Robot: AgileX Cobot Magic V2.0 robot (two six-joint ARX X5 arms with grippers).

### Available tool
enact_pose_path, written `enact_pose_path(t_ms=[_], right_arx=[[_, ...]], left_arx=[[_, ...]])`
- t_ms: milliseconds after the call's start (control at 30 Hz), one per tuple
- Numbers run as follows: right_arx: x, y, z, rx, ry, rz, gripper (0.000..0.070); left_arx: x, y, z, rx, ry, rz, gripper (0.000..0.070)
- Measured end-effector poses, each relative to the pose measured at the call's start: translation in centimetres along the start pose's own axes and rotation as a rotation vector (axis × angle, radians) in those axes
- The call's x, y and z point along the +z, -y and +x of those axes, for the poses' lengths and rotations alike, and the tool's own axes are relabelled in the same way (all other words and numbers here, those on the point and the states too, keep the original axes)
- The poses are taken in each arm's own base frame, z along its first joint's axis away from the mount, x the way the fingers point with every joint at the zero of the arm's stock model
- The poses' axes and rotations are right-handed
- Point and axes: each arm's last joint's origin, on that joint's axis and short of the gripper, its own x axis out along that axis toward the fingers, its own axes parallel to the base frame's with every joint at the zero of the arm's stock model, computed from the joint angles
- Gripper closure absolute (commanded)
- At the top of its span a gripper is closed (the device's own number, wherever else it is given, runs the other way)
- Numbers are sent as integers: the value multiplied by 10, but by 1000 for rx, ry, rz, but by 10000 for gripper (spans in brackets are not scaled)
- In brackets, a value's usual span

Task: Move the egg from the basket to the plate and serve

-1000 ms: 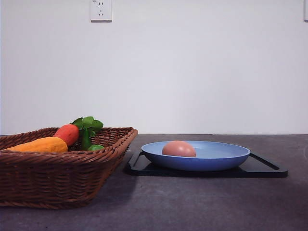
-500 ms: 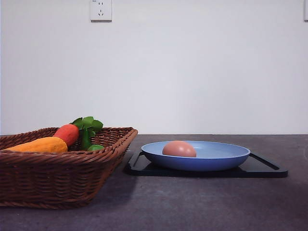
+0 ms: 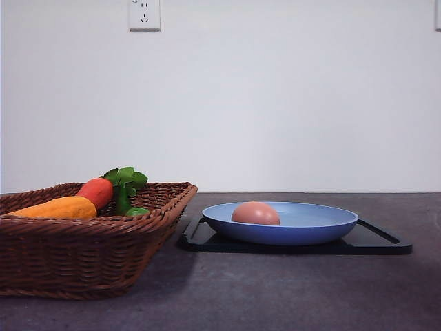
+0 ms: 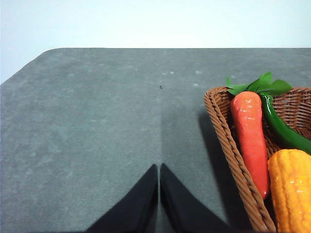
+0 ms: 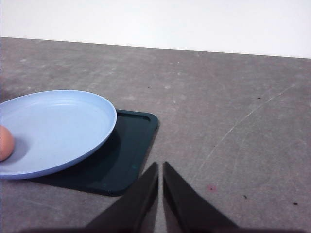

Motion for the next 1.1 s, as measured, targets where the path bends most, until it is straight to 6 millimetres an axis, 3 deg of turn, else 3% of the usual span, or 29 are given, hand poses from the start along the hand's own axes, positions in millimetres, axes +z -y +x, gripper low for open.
enact_pose_path(t_ms=[1100], right_arx=[[0, 0, 0, 0, 0, 0, 700]], left_arx=[[0, 0, 0, 0, 0, 0, 700]])
